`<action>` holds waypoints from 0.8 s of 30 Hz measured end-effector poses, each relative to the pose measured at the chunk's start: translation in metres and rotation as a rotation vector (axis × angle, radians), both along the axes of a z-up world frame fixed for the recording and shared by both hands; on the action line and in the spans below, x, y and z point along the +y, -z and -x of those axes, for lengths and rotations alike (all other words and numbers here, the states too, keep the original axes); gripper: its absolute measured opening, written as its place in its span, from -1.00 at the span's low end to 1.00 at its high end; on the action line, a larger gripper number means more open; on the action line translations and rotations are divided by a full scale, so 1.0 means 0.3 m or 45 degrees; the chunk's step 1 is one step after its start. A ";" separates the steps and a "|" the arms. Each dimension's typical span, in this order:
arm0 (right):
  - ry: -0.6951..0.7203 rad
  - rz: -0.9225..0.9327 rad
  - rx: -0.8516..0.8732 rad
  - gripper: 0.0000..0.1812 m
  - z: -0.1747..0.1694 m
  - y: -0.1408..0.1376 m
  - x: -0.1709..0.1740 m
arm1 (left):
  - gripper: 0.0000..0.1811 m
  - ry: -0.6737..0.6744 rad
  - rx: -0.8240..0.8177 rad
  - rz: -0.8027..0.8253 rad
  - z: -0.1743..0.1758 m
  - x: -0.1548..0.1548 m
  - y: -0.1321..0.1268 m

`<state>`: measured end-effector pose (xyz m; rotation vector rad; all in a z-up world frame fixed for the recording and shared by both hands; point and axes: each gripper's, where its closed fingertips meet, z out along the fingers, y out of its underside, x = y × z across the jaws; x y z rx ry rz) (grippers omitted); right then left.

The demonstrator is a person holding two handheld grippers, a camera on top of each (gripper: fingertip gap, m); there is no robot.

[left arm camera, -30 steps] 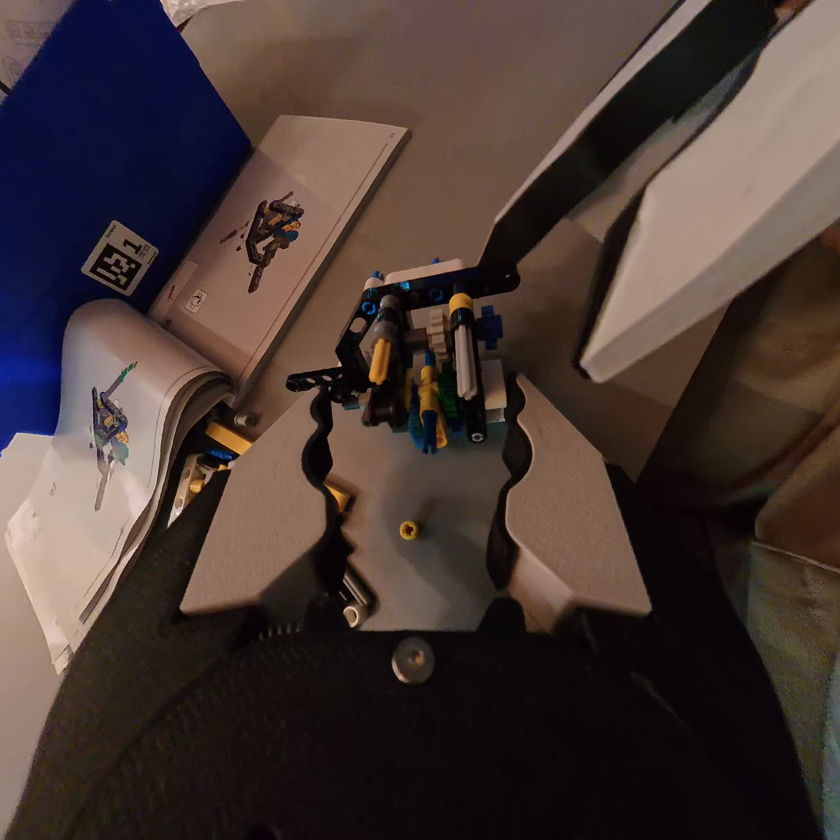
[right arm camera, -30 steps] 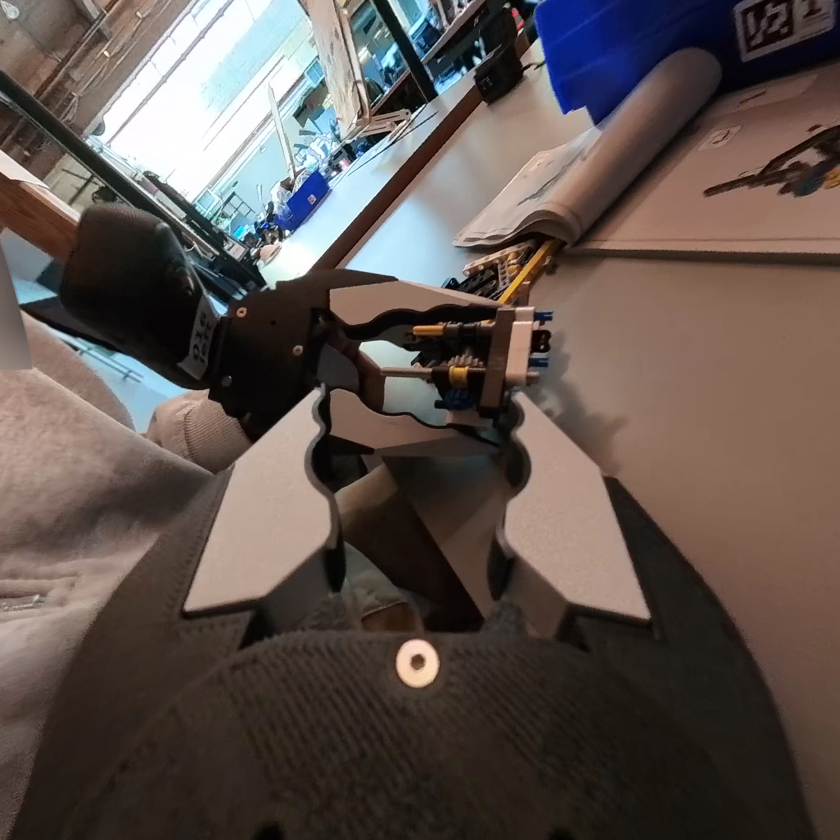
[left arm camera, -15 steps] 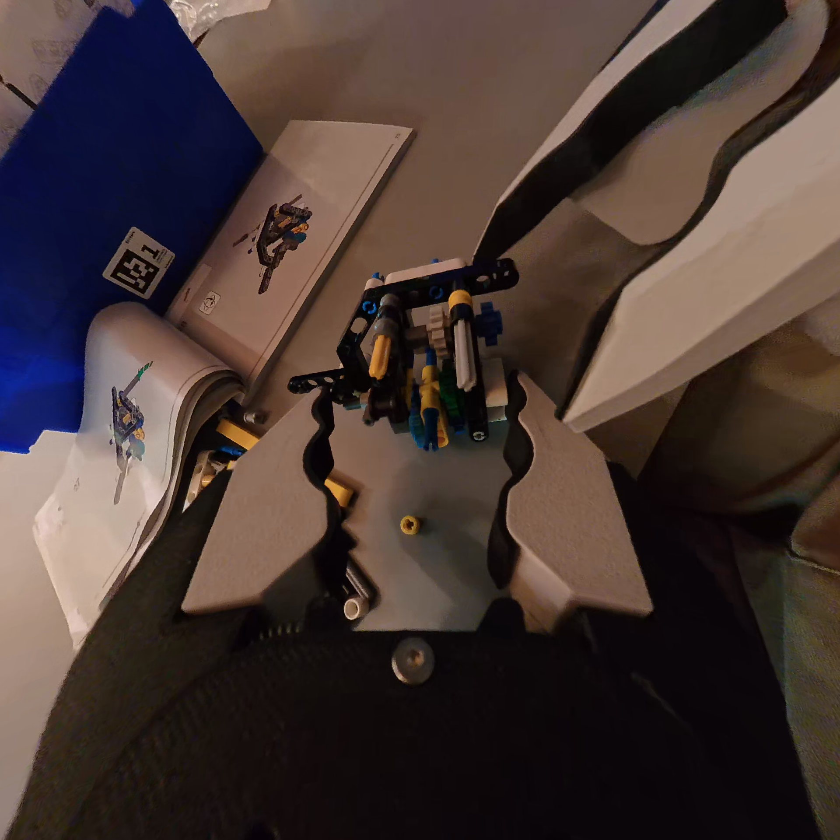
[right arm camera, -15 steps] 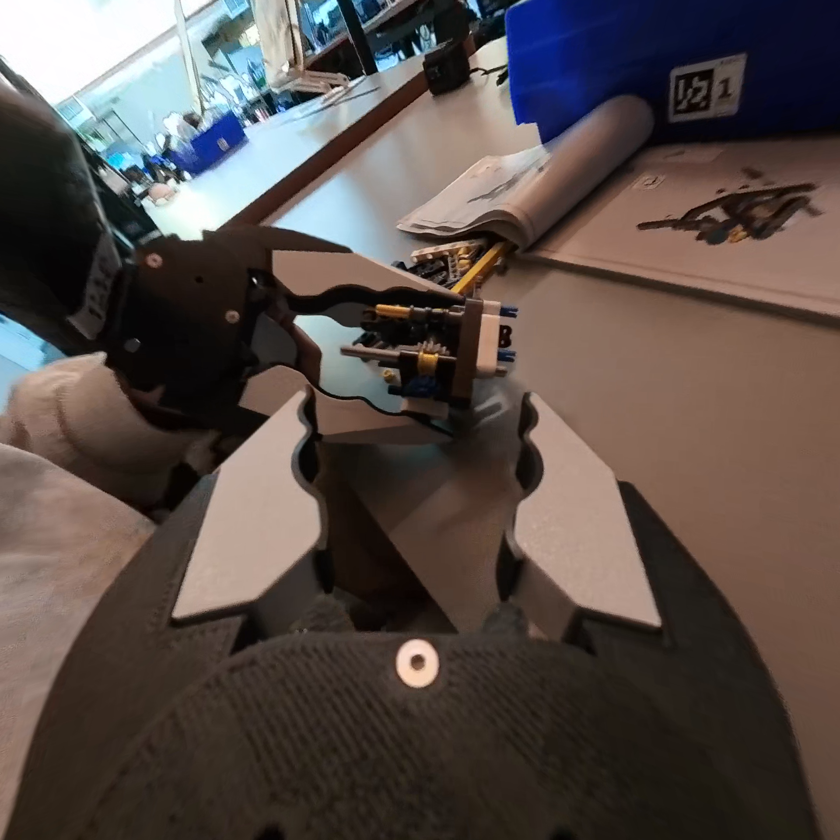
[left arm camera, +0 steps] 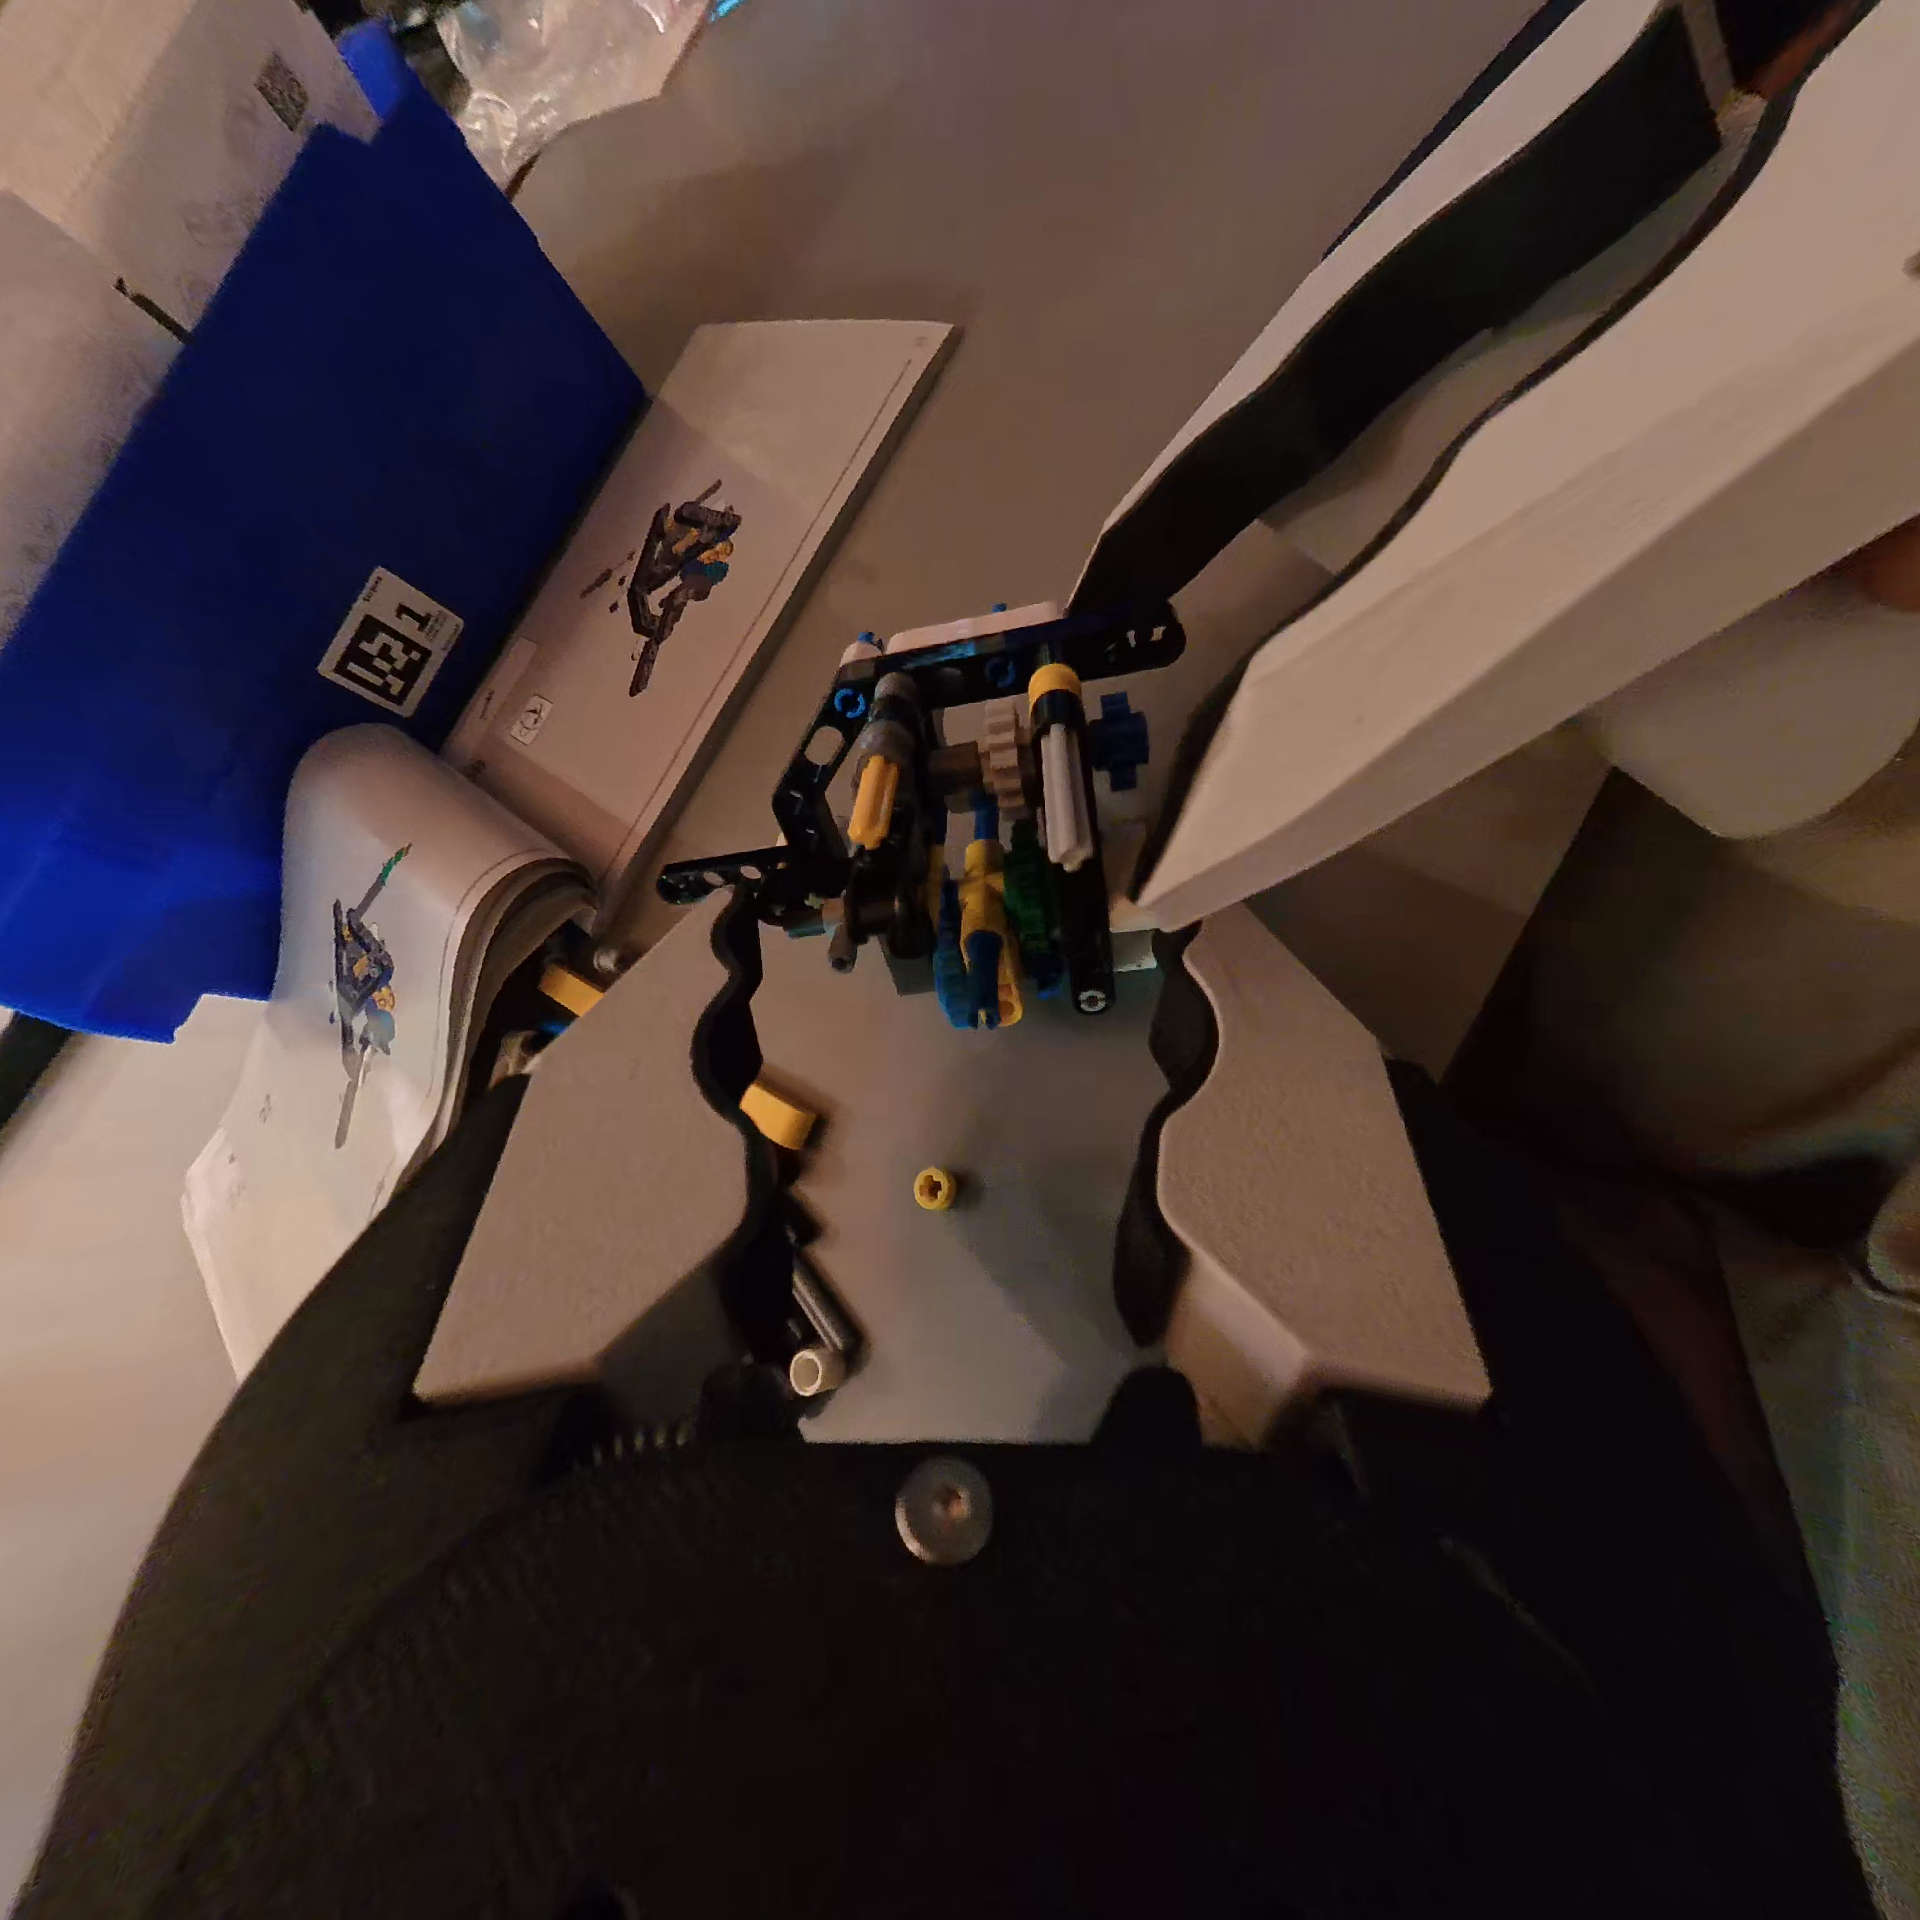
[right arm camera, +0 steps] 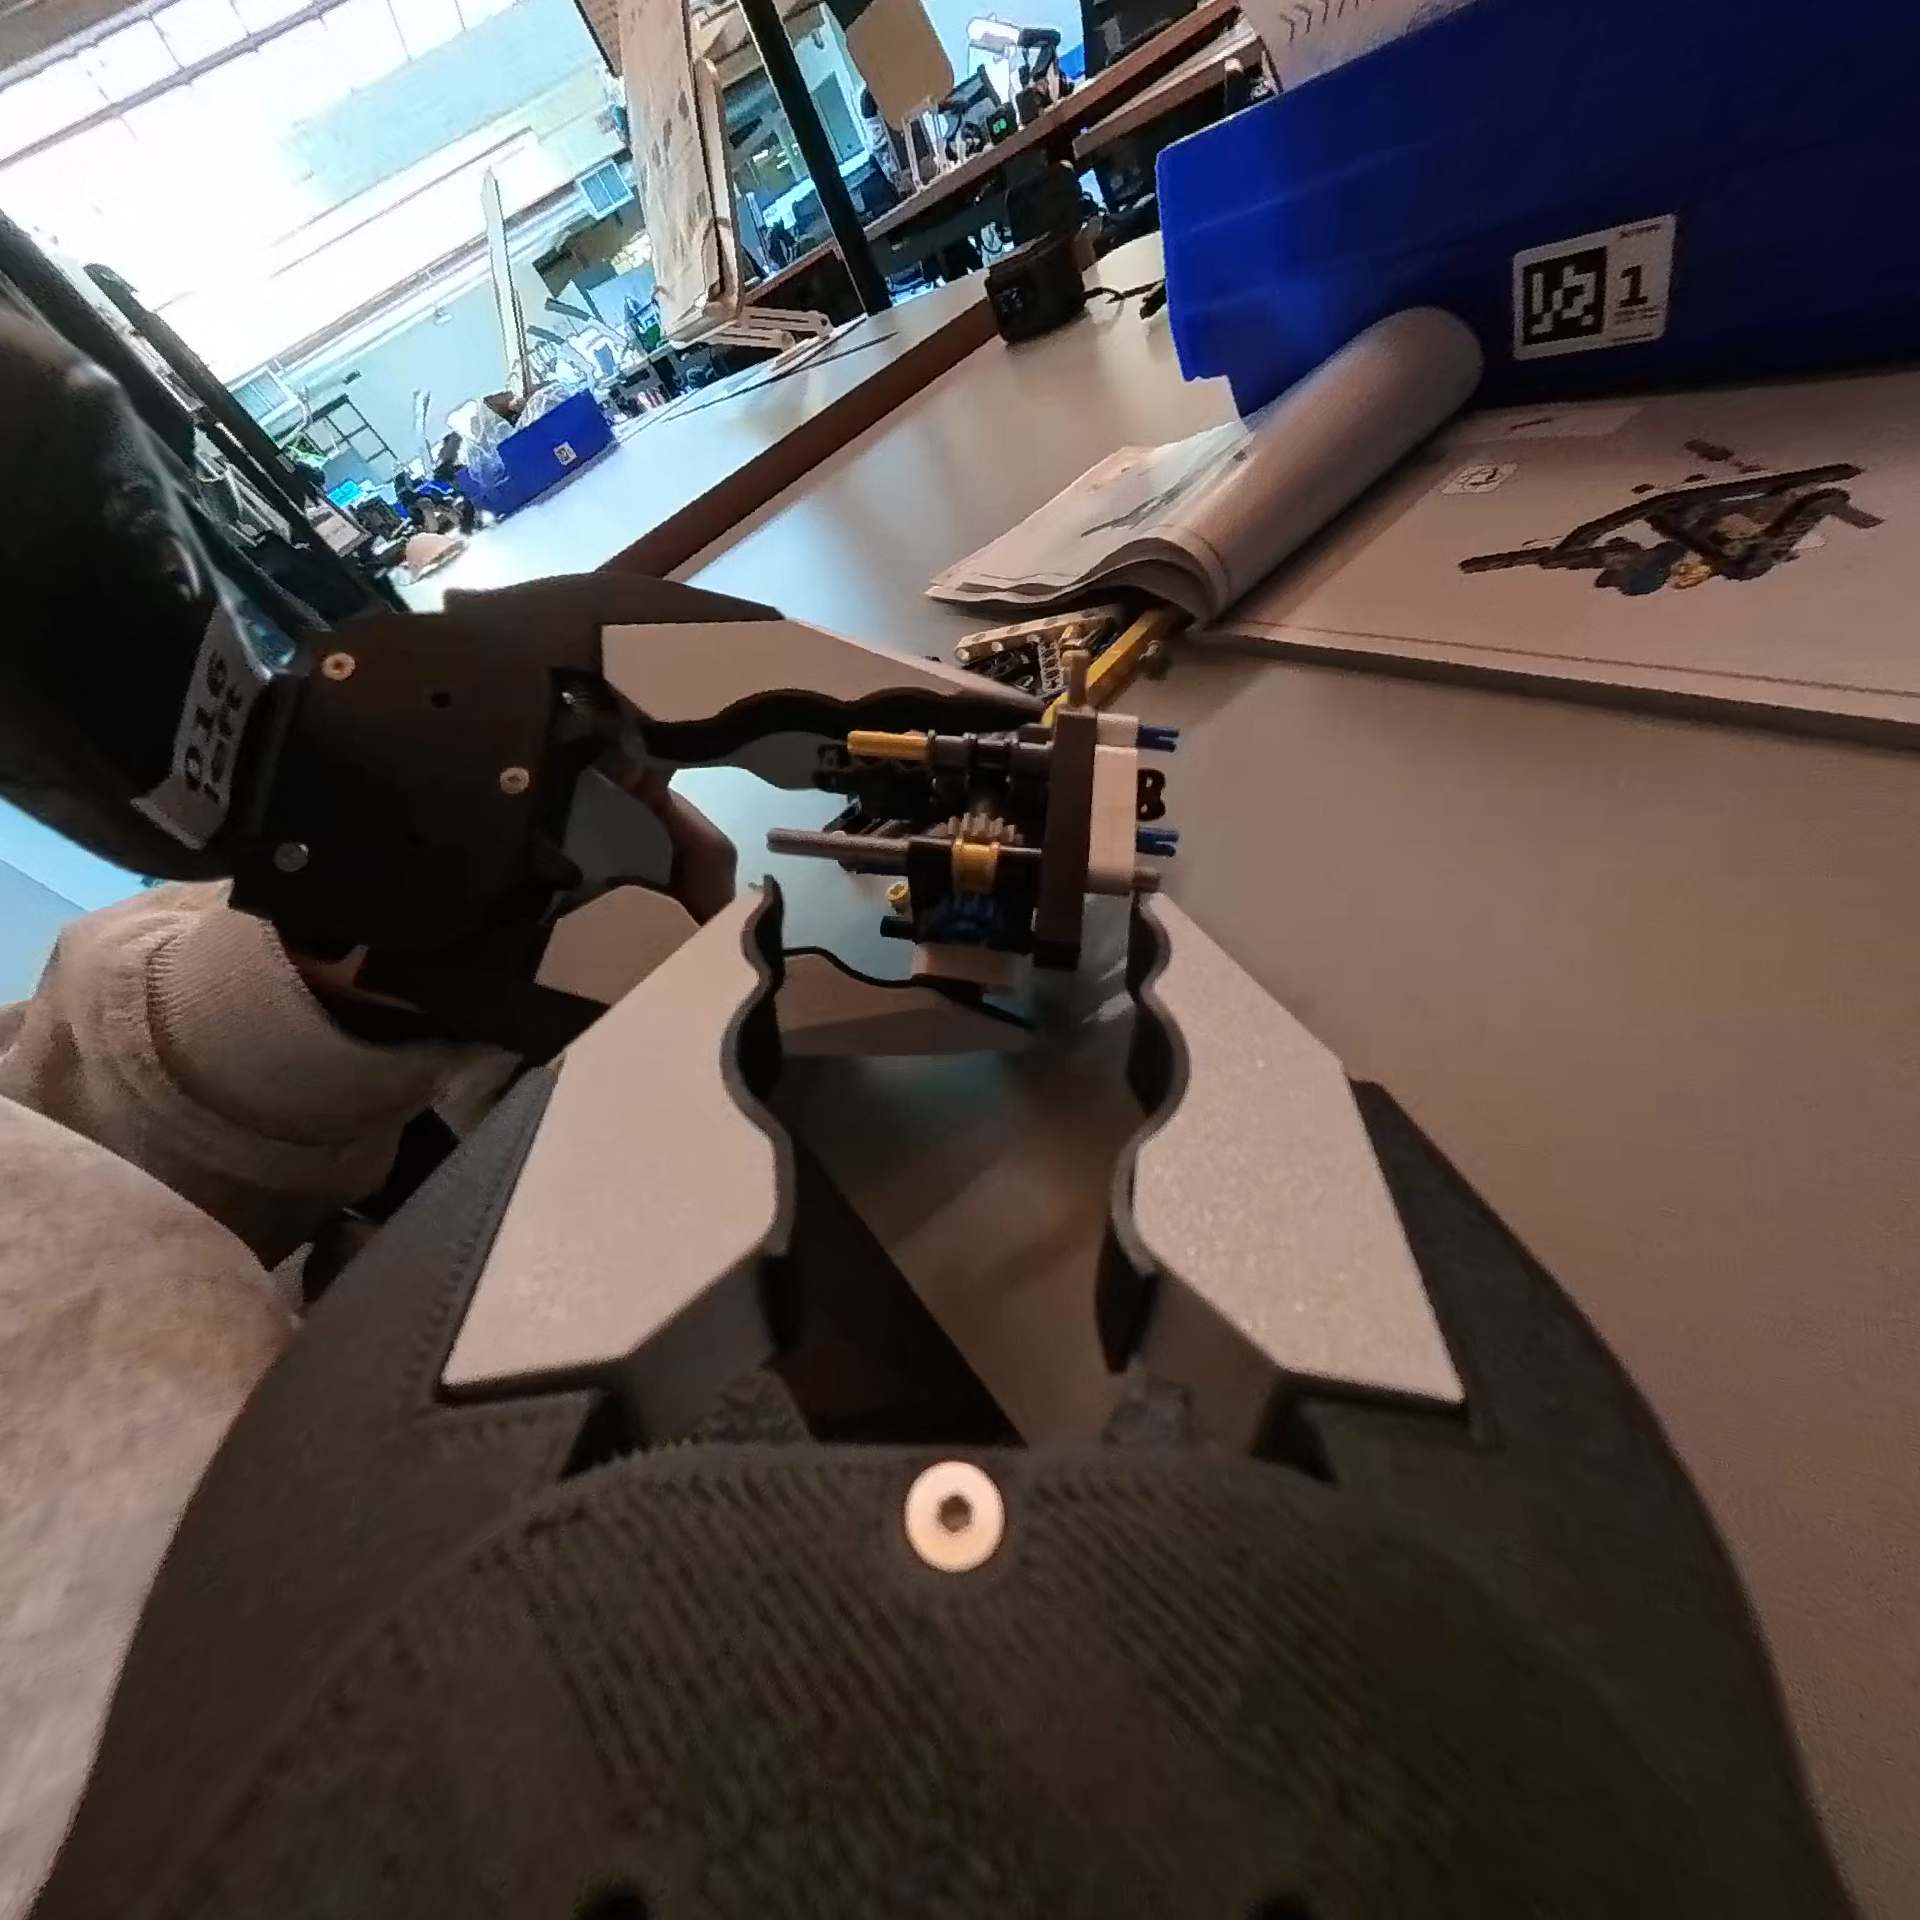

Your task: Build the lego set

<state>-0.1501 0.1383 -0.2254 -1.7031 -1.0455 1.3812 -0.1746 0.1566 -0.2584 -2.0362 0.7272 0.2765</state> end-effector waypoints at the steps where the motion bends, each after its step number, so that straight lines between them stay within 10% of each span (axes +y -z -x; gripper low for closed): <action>1: 0.004 -0.005 -0.002 -0.26 0.001 0.000 0.000 | -0.15 -0.003 0.010 -0.011 0.001 0.001 -0.001; 24: 0.061 -0.011 -0.006 -0.26 0.014 -0.033 0.001 | -0.16 -0.083 0.179 -0.175 0.024 0.025 -0.013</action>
